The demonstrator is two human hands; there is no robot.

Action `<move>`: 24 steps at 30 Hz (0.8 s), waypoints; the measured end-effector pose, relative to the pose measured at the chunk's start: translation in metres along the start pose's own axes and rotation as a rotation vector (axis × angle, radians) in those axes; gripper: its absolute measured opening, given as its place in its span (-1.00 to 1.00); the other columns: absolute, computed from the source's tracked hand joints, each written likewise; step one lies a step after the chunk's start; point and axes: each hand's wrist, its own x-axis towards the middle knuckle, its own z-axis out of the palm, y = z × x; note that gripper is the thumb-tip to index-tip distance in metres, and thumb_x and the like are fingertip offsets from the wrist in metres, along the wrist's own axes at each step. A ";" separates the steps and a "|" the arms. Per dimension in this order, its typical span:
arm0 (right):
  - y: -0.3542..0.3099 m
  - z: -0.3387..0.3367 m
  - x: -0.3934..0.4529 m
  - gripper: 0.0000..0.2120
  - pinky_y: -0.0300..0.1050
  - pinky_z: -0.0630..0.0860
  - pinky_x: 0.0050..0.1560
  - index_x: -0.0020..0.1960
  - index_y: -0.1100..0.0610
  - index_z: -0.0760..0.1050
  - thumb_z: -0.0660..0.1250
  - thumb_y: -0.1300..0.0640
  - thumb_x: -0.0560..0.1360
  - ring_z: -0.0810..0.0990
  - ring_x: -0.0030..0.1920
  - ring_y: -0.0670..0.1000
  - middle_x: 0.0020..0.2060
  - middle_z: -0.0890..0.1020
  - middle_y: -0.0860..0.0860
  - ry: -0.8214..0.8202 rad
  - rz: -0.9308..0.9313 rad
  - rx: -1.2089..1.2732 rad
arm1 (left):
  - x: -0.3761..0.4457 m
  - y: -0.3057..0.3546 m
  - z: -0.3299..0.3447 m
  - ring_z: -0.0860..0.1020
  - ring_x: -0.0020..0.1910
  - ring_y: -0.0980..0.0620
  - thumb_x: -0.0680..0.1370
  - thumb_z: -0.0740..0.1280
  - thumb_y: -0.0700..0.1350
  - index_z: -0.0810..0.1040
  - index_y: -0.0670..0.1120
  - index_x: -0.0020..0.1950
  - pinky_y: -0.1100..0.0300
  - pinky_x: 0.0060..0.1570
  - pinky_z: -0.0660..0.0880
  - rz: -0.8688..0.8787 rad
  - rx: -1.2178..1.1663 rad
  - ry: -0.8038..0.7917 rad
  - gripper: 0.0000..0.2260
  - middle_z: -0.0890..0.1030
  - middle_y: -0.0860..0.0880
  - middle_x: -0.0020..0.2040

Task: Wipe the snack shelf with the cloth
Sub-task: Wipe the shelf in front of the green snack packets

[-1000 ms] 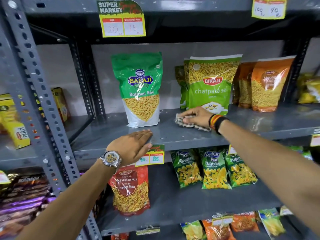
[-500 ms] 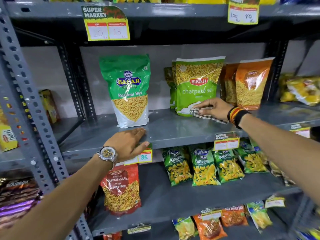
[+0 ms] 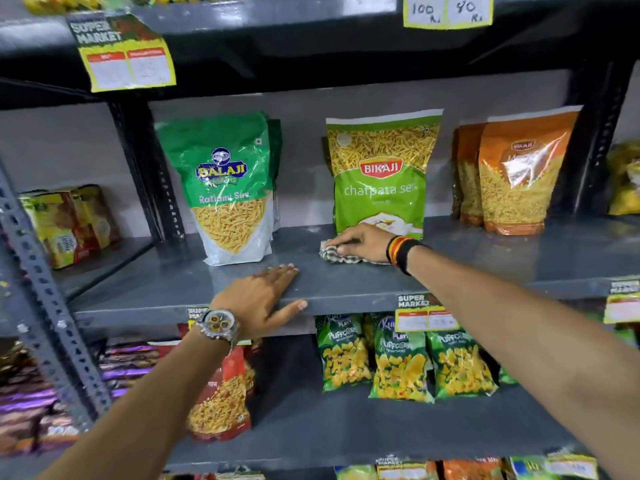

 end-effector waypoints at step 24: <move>-0.027 -0.009 -0.099 -0.72 -0.28 0.36 0.21 0.24 0.04 0.60 0.38 0.13 0.54 0.52 0.25 -0.13 0.22 0.60 -0.10 0.036 0.155 0.130 | -0.004 -0.002 0.000 0.34 0.50 -0.08 0.58 -0.07 0.41 0.23 -0.08 0.59 -0.07 0.41 0.38 0.021 -0.045 0.001 -0.24 0.33 -0.07 0.57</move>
